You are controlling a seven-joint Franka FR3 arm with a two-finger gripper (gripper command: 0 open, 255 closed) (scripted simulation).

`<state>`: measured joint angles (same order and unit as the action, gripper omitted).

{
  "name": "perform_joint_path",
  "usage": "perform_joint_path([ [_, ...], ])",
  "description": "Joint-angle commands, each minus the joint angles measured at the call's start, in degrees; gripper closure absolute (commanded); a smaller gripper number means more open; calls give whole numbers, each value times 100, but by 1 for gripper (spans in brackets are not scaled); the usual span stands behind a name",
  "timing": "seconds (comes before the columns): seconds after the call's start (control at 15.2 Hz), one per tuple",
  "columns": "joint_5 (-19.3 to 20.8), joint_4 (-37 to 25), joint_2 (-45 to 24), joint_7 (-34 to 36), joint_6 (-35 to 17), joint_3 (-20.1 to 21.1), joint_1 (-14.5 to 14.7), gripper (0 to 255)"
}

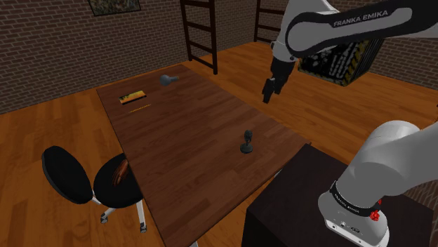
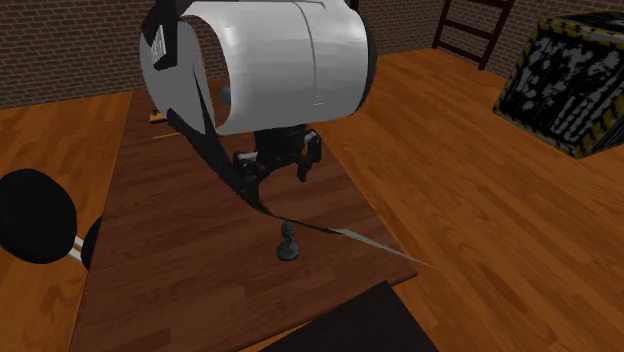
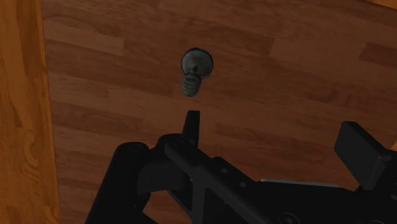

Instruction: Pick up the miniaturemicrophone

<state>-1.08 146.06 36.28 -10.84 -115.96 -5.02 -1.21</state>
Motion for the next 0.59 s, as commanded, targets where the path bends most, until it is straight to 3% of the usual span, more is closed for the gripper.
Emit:
perform_joint_path([
  [0.0, 3, 142, -358, 9, -492, 12, 17, 0],
  [0.53, 21, 144, -2037, -134, -2092, -97, 20, 0],
])
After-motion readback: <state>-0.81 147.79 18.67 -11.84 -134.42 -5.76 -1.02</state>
